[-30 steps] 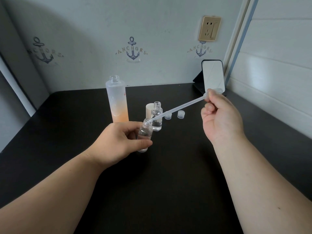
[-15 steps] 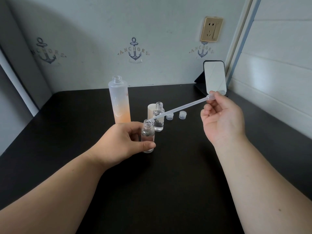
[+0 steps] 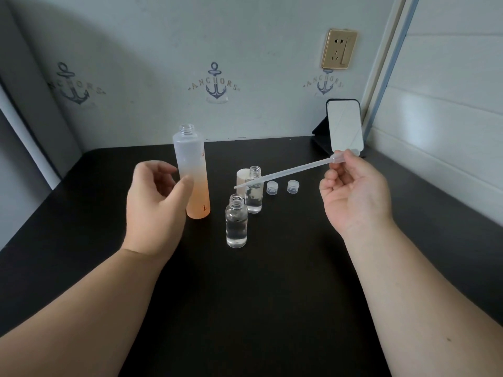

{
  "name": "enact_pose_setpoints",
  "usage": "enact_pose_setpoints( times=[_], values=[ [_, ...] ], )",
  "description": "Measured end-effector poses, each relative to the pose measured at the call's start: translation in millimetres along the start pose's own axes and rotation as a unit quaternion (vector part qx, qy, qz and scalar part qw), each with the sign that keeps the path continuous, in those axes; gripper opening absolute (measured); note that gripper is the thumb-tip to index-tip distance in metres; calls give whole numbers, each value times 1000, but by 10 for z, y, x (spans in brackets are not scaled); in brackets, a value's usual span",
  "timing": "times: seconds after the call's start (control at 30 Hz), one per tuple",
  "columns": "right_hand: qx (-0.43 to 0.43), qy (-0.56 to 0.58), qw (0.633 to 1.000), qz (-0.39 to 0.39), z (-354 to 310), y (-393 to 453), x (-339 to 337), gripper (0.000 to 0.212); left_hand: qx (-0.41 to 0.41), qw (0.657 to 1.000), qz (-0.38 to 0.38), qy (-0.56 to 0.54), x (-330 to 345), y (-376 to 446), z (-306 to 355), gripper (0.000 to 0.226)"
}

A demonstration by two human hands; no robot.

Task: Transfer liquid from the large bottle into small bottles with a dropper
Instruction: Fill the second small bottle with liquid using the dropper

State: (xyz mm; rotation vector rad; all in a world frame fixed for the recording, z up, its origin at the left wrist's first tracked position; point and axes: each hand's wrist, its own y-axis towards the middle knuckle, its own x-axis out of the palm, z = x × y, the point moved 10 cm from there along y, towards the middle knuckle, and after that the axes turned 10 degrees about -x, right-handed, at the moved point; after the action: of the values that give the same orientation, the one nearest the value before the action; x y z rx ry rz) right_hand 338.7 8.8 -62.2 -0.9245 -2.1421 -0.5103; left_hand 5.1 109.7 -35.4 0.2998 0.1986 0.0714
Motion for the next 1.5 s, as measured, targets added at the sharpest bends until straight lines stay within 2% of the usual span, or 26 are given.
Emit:
enact_pose_setpoints(
  times=[0.1,0.13,0.17,0.27,0.33,0.5,0.6,0.83,1.2,1.4,1.5],
  values=[
    [9,-8,1000,-2,24,2,1,17,-64,997,-53,5,151,105,-185,65],
    [11,-9,1000,-3,29,3,0,17,-69,994,-78,20,229,108,-218,69],
    [12,-10,1000,-4,32,4,-1,16,-67,992,-95,40,293,102,-236,66],
    [15,-1,1000,-8,39,2,10,10,-50,987,-99,113,369,100,-247,31],
    [17,6,1000,-13,41,-2,26,11,-44,987,-98,121,357,112,-239,24],
    [23,38,999,-31,43,-21,83,18,-20,991,-97,92,319,82,-166,36],
    [20,52,998,-35,24,-19,94,17,-9,990,-94,102,316,65,-134,34],
    [-3,21,998,-66,-25,-20,136,20,22,987,-99,121,322,10,-4,52],
    [-26,1,999,-40,-85,-30,99,17,33,986,-84,141,301,75,-86,44],
    [-34,-2,999,1,-127,-15,18,19,78,975,-63,199,295,46,-7,44],
    [-35,-5,999,-15,-112,-7,34,17,93,972,-65,205,290,29,0,46]
  ],
)
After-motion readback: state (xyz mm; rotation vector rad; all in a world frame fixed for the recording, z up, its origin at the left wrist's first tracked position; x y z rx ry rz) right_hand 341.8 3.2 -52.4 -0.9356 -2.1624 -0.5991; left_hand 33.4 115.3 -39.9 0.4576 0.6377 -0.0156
